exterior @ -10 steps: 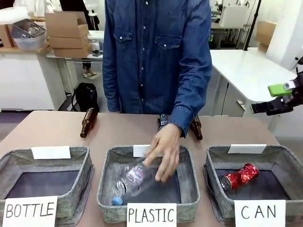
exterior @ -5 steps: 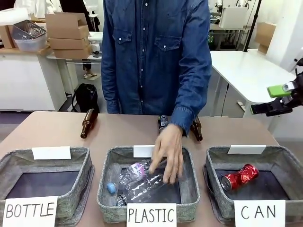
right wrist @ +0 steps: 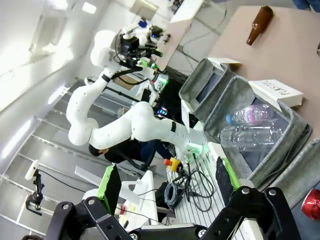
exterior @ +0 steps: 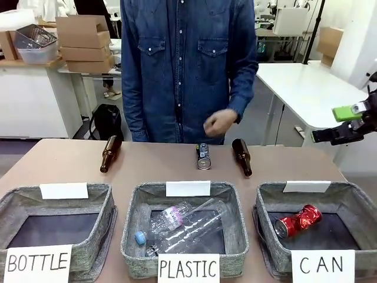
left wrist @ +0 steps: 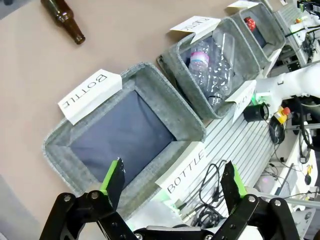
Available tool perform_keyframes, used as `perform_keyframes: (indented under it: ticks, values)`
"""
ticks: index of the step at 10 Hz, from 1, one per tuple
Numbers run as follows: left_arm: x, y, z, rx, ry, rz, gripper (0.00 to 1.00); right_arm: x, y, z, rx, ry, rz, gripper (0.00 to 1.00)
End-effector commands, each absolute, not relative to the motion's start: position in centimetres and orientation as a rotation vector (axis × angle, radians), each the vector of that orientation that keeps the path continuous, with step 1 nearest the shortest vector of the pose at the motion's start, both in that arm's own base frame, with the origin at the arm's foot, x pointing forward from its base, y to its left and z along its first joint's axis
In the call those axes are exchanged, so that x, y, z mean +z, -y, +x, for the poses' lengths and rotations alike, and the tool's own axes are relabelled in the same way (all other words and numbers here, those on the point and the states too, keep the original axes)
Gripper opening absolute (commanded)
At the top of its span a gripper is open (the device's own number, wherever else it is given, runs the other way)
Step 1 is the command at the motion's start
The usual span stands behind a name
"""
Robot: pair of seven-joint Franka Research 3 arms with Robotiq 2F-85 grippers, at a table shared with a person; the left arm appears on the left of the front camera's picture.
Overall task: Sort the can waste into the basket.
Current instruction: Pick up the can waste from the table and place it in the right Fabric basket.
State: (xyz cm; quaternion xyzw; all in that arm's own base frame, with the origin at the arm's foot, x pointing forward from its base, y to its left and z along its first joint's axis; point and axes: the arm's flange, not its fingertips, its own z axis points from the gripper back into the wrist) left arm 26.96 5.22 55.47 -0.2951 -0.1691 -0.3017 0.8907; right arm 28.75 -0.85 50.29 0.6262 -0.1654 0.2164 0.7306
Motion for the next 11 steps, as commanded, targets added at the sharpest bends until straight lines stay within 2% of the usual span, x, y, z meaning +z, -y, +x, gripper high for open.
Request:
perform_keyframes:
  ticks: [1,3,4,5,6,7,8,9,11]
  values:
    - [55.4,-5.5,26.9,-0.640,0.349,-0.608,1.00,50.4,-2.3,30.3,0.371,0.194,0.806,1.00]
    - [55.4,-5.5,26.9,-0.640,0.349,-0.608,1.00,50.9,-7.9,34.5,0.285,0.112,0.243,1.00]
    - [55.4,-5.5,26.9,-0.640,0.349,-0.608,1.00,51.3,-8.4,34.8,0.293,0.145,0.196,1.00]
    - [55.4,-5.5,26.9,-0.640,0.349,-0.608,1.00,52.3,-7.3,33.3,0.317,0.230,0.333,1.00]
    - [55.4,-5.5,26.9,-0.640,0.349,-0.608,1.00,51.0,-7.8,33.6,0.444,0.344,0.724,1.00]
    - [55.4,-5.5,26.9,-0.640,0.349,-0.608,1.00,51.0,-7.8,33.6,0.444,0.344,0.724,1.00]
    - [55.4,-5.5,26.9,-0.640,0.349,-0.608,1.00,51.9,-9.1,34.0,0.427,0.348,0.551,1.00]
    - [55.4,-5.5,26.9,-0.640,0.349,-0.608,1.00,52.1,-10.3,35.2,0.301,0.365,0.509,1.00]
    - [55.4,-5.5,26.9,-0.640,0.349,-0.608,1.00,52.1,-13.2,41.7,0.290,0.368,0.570,1.00]
